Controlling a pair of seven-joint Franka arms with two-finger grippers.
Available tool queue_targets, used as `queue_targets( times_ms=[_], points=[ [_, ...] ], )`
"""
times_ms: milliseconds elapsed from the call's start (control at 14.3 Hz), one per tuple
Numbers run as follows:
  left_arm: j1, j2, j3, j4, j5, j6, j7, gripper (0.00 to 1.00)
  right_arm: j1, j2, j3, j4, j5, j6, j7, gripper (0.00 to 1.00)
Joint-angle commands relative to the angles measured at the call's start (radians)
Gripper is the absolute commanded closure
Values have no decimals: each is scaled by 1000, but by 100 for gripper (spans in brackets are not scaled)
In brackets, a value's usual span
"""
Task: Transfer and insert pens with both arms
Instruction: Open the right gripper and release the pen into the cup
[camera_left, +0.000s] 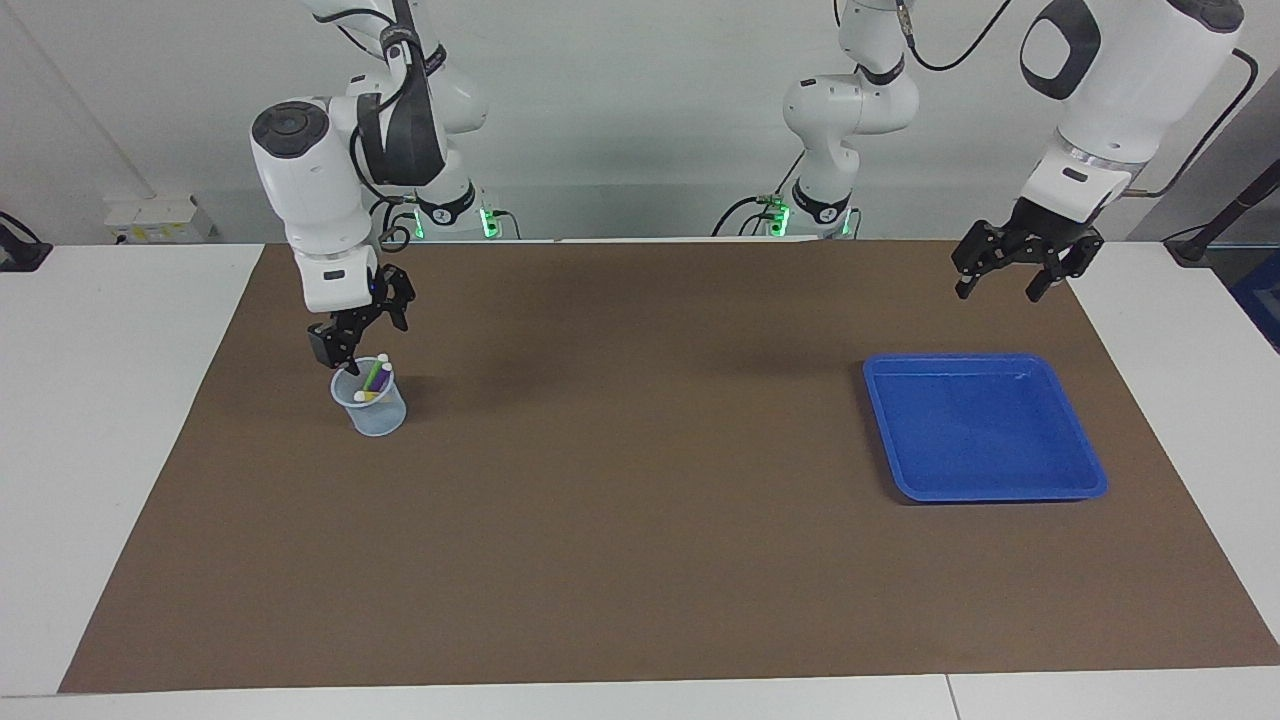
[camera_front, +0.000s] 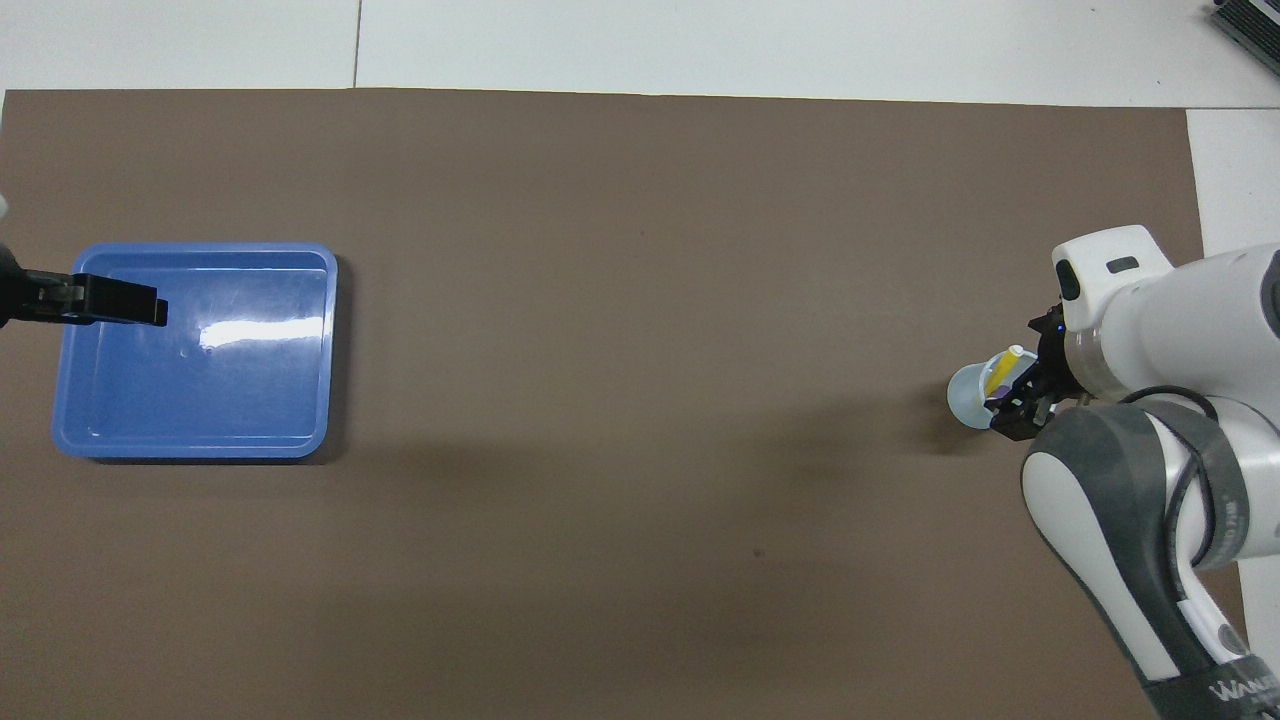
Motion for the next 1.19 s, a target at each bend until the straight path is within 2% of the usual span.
queue_targets(
  times_ms=[0, 209, 489, 768, 907, 1117],
  points=[
    [-27, 58, 8, 81, 45, -48, -1, 0, -14, -15, 15, 32, 62, -95, 100, 0],
    [-14, 31, -14, 56, 47, -43, -1, 0, -6, -20, 22, 53, 101, -154, 284, 0],
    [1, 20, -11, 45, 48, -64, -2, 0, -11, -21, 22, 118, 101, -240, 404, 0],
    [0, 17, -11, 44, 50, -118, -5, 0, 1, 20, 24, 323, 101, -471, 684, 0],
    [1, 18, -11, 53, 53, -141, -5, 0, 18, 46, 24, 389, 101, -531, 722, 0],
    [-2, 38, -20, 114, 105, -170, -5, 0, 33, 40, 24, 397, 102, -551, 743, 0]
  ],
)
